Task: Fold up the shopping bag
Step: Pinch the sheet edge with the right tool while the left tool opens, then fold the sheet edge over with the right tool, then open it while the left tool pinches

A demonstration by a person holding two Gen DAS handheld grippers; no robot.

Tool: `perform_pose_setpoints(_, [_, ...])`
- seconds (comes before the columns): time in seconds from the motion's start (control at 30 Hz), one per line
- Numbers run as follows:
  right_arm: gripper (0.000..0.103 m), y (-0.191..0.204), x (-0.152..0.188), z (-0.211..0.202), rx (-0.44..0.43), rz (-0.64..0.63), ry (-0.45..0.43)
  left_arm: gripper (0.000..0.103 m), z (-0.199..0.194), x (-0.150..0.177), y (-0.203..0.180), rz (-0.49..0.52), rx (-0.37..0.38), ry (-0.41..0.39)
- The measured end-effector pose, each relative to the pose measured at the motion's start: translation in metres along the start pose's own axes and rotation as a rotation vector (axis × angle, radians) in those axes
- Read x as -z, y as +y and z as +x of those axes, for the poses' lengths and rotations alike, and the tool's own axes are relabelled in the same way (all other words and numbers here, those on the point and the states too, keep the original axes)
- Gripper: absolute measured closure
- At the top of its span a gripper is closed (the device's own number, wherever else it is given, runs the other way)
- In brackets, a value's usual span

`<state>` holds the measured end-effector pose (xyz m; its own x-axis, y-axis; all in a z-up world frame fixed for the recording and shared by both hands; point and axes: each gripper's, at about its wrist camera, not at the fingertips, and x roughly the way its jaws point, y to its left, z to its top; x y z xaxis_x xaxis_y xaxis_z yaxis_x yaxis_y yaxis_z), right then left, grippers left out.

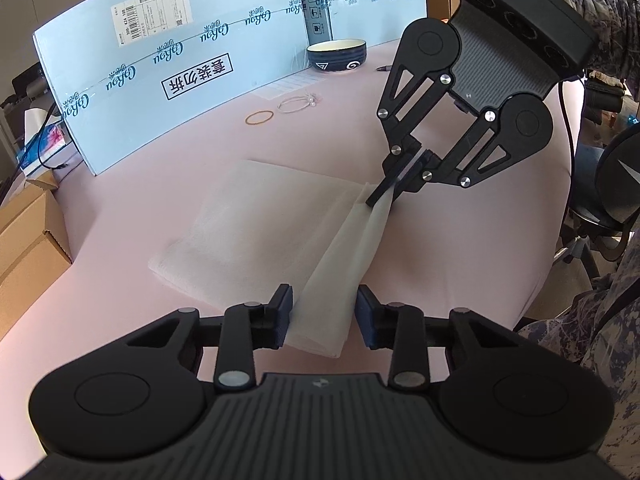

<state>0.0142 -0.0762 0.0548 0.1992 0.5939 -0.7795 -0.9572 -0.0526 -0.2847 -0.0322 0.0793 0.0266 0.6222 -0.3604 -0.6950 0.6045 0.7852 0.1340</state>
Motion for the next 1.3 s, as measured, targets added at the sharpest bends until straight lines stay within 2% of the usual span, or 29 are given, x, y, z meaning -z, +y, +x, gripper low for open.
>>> perform_pose_setpoints(0.07, [0.098, -0.007, 0.000, 0.000, -0.022, 0.032, -0.008, 0.084, -0.003, 0.002, 0.000, -0.010, 0.007, -0.001])
perform_pose_setpoints(0.13, [0.097, -0.013, 0.001, 0.001, -0.043, 0.065, -0.017, 0.091, -0.005, 0.004, 0.004, -0.045, 0.042, 0.006])
perform_pose_setpoints(0.17, [0.097, -0.016, 0.001, 0.001, -0.054, 0.081, -0.021, 0.098, -0.006, 0.005, 0.008, -0.085, 0.070, 0.011])
perform_pose_setpoints(0.23, [0.094, -0.024, 0.002, 0.001, -0.078, 0.120, -0.030, 0.099, -0.006, 0.008, 0.020, -0.176, 0.123, 0.021])
perform_pose_setpoints(0.33, [0.084, -0.047, 0.010, 0.002, -0.162, 0.293, -0.050, 0.099, -0.005, 0.015, 0.040, -0.302, 0.198, 0.029])
perform_pose_setpoints(0.47, [0.083, -0.071, 0.028, 0.004, -0.276, 0.515, -0.115, 0.098, 0.003, 0.027, 0.070, -0.457, 0.307, 0.070])
perform_pose_setpoints(0.57, [0.082, -0.082, 0.047, 0.001, -0.348, 0.710, -0.192, 0.098, 0.015, 0.034, 0.098, -0.592, 0.420, 0.118])
perform_pose_setpoints(0.63, [0.082, -0.082, 0.054, -0.006, -0.334, 0.757, -0.235, 0.097, 0.023, 0.036, 0.110, -0.631, 0.471, 0.149])
perform_pose_setpoints(0.73, [0.082, -0.081, 0.062, -0.028, -0.283, 0.812, -0.320, 0.097, 0.031, 0.032, 0.117, -0.636, 0.512, 0.192])
perform_pose_setpoints(0.87, [0.082, -0.074, 0.062, -0.047, -0.243, 0.931, -0.451, 0.097, 0.037, 0.019, 0.119, -0.590, 0.523, 0.247])
perform_pose_setpoints(0.93, [0.086, -0.065, 0.051, -0.046, -0.231, 0.944, -0.425, 0.097, 0.040, 0.014, 0.118, -0.568, 0.521, 0.264])
perform_pose_setpoints(0.97, [0.095, -0.059, 0.043, -0.043, -0.219, 0.942, -0.397, 0.097, 0.041, 0.012, 0.119, -0.564, 0.521, 0.269])
perform_pose_setpoints(1.0, [0.098, -0.054, 0.036, -0.040, -0.209, 0.938, -0.372, 0.097, 0.042, 0.011, 0.119, -0.564, 0.522, 0.273])
perform_pose_setpoints(1.13, [0.098, -0.047, 0.028, -0.023, -0.184, 0.940, -0.314, 0.097, 0.043, 0.010, 0.119, -0.569, 0.519, 0.272])
perform_pose_setpoints(1.3, [0.098, -0.059, 0.042, -0.002, -0.154, 1.009, -0.280, 0.097, 0.040, 0.012, 0.118, -0.573, 0.505, 0.262])
